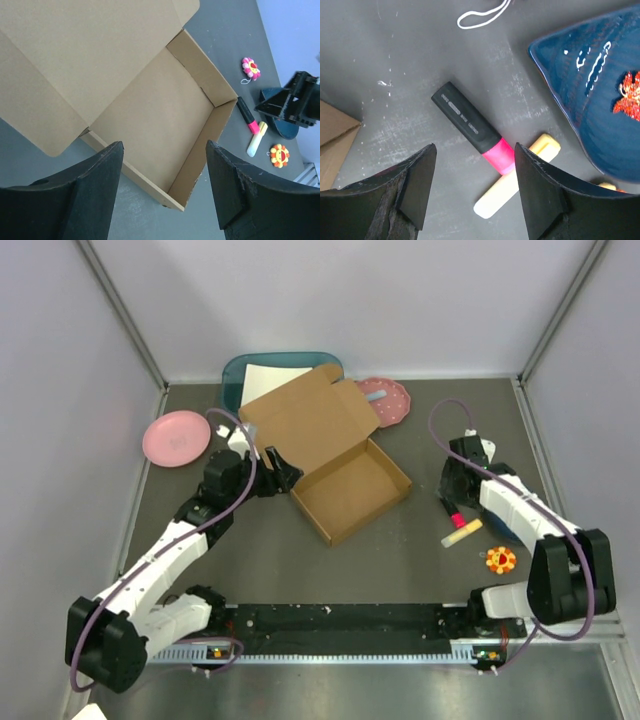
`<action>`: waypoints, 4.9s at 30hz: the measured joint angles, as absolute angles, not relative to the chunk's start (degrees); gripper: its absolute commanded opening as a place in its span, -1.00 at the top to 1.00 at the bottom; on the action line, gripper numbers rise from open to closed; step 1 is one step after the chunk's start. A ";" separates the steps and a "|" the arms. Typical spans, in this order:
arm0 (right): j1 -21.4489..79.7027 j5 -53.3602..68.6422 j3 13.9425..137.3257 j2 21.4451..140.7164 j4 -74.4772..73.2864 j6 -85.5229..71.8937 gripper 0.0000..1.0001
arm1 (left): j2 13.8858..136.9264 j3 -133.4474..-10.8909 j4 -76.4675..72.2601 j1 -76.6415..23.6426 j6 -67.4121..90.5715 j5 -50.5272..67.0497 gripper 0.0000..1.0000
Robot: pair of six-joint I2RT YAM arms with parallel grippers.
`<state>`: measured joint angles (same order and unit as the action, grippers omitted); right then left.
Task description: Fold the paper box
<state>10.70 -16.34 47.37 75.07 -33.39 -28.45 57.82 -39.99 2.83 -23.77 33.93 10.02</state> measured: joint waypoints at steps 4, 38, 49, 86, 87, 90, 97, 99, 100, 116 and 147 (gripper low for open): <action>10.70 -16.99 49.19 80.47 -31.70 -26.02 -0.22 | 57.30 -39.75 2.09 -23.77 34.28 10.81 -0.44; 13.63 -16.58 53.91 66.59 -34.46 -25.17 0.75 | 55.24 -38.13 1.52 -23.77 33.52 9.65 -0.45; 29.82 -8.97 72.69 79.29 -32.75 -28.16 0.76 | 55.90 -38.28 2.04 -23.77 33.32 8.43 -0.44; 25.74 -11.70 79.20 100.49 -28.36 -17.02 0.00 | 53.63 -40.53 6.90 -23.77 31.53 3.09 -0.47; 25.74 -11.55 78.28 100.75 -27.64 -16.49 -0.01 | 53.32 -40.51 7.20 -23.77 31.35 3.03 -0.47; 25.74 -11.20 76.77 101.54 -26.48 -15.57 0.03 | 51.96 -40.51 7.86 -23.77 30.89 2.61 -0.48; 25.74 -10.15 72.55 103.09 -23.14 -15.68 0.32 | 49.84 -40.51 7.90 -23.77 29.78 1.85 -0.48; 25.74 -9.67 69.89 103.07 -21.93 -16.45 0.42 | 49.89 -40.49 7.92 -23.77 29.78 1.80 -0.48; 25.74 -9.56 68.60 102.98 -21.63 -16.75 0.43 | 49.89 -40.49 7.90 -23.77 29.78 1.80 -0.49; 30.17 -8.93 42.41 81.21 -17.12 -23.24 0.56 | 57.54 -41.21 3.03 -23.75 28.77 -4.27 -0.50; 32.23 -4.99 35.24 75.35 -15.42 -23.90 0.68 | 99.61 -65.30 -12.73 -9.45 25.39 20.78 -0.33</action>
